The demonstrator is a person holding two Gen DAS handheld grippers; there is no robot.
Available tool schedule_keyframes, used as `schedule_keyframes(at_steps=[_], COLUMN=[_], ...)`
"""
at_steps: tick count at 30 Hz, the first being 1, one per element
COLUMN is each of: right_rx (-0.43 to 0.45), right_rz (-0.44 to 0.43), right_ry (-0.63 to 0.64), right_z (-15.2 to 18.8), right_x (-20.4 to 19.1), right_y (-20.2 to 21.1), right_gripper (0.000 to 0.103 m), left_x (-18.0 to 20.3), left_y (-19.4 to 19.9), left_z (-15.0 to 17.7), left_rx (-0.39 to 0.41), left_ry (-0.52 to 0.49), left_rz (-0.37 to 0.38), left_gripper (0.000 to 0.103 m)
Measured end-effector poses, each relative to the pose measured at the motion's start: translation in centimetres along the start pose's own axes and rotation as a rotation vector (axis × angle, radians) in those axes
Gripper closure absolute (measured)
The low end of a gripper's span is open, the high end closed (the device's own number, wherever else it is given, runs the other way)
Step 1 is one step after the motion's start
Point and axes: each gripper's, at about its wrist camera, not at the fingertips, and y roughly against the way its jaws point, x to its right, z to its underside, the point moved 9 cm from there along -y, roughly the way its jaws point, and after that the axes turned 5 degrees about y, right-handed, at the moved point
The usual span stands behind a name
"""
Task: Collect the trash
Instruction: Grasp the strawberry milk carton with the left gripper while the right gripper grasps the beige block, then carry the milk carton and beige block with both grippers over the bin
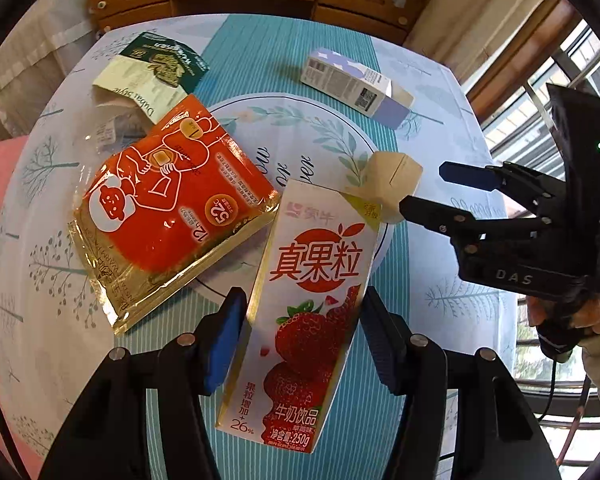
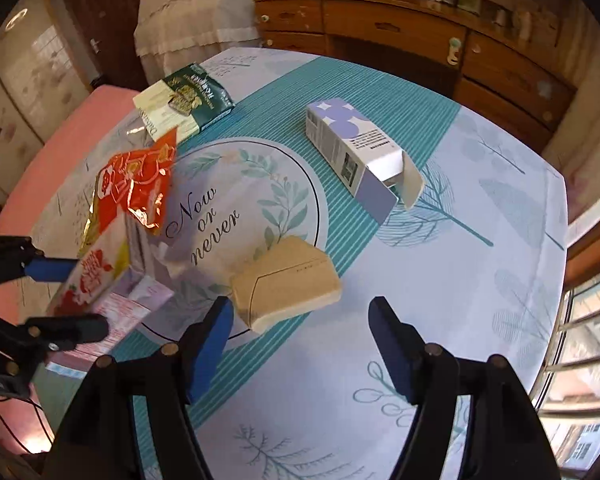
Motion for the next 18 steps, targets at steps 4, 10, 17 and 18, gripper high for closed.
schedule_keyframes(at_steps=[4,10,17,18], right_rx=[-0.006,-0.019,-0.045,-0.041], right_rz=[-0.022,0.011,0.018,0.014], right_ry=[0.083,0.171,0.132,0.107], right_z=[-0.6,-1.3,-1.0,-0.9], right_x=[-0.1,-0.5,-0.7,-0.6], right_y=[-1.1,-2.5,-2.9,-2.7], right_gripper=[0.028,0.028,0.042,0.042], left_x=[-1.5,-2.4,-2.4,-2.3], left_y=[1.0,0.9,1.0,1.1], left_z=[0.1,0.4,0.3,0.3], left_rx=[0.019,0.021,0.031,0.035], left_ry=[0.052,0.106,0.11,0.108], left_rz=[0.013,0.022,0.025,0.028], left_gripper=[0.047,0.047,0.047,0.047])
